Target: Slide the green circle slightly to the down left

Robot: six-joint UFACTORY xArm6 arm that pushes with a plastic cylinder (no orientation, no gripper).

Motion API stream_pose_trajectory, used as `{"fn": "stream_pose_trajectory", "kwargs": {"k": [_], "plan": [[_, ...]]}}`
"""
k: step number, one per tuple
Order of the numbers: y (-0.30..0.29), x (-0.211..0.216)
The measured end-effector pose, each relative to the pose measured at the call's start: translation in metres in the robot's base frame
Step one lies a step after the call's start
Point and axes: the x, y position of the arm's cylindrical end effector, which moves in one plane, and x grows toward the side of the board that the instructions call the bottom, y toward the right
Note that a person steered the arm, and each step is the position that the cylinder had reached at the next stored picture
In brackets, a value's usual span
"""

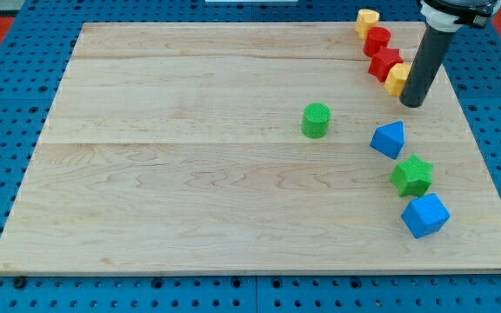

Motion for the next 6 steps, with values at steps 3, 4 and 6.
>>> {"fn": "stream_pose_trajectory", "kwargs": {"k": [3, 4, 6], "plan": [[-0.111, 0.056], [-0.11, 0.057], [-0.052, 0.029]]}}
